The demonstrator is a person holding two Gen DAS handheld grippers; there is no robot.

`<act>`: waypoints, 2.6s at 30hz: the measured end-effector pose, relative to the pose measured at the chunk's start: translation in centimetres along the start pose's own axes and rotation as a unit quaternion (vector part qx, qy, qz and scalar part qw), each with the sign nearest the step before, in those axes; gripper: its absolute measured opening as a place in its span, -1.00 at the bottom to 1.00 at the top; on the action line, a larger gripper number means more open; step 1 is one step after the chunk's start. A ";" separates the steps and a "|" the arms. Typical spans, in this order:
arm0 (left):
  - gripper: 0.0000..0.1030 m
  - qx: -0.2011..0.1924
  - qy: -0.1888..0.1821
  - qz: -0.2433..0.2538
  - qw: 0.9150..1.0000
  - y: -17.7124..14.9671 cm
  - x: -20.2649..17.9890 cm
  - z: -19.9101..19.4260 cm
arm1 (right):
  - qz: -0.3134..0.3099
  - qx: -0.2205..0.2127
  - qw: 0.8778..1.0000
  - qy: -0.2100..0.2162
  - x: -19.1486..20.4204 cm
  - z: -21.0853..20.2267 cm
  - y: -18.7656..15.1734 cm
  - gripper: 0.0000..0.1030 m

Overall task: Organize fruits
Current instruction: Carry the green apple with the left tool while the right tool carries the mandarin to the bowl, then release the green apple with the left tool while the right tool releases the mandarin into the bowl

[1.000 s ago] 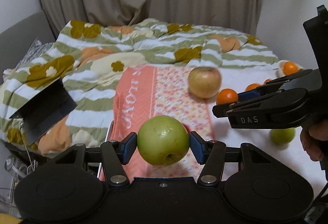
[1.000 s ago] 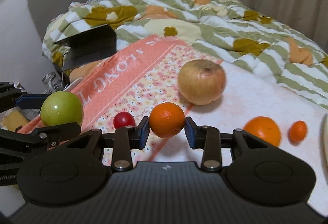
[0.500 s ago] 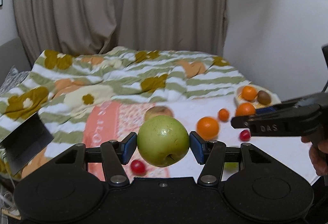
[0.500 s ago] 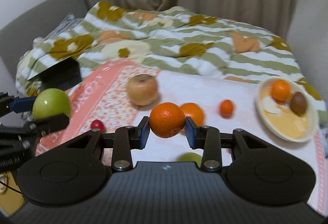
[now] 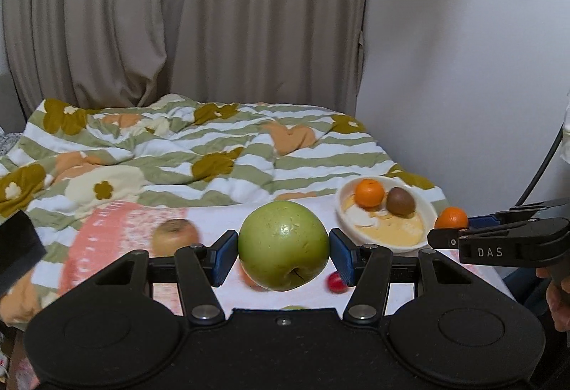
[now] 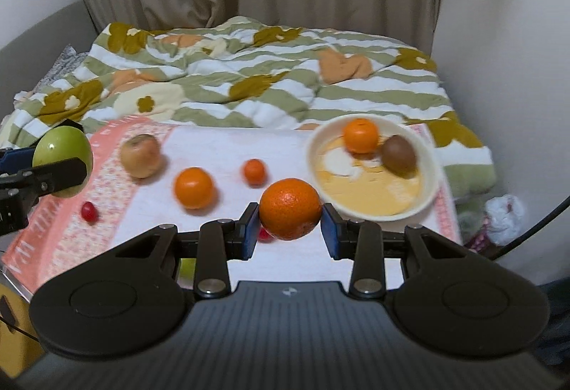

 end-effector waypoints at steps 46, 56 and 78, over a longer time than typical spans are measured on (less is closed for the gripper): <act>0.18 0.152 -0.026 0.156 0.976 6.6 -14.3 26.8 | 0.110 0.068 0.991 -0.018 -18.4 13.3 5.1 0.01; 1.00 0.120 -0.022 0.157 0.980 6.8 -13.8 23.4 | 0.114 0.059 0.992 -0.015 -18.9 12.4 5.7 0.01; 1.00 0.145 0.032 0.046 0.988 5.2 -8.5 18.8 | -0.016 0.091 0.995 0.039 -12.7 18.7 5.7 0.02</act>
Point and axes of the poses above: each gripper's, at about its wrist camera, not at the fingertips, and z roughly the way its jaws point, x to its left, y to its top, the point moved 2 cm from there along z, roughly the way its jaws point, and after that the axes turned 11 degrees about x, right-handed, at the moved point
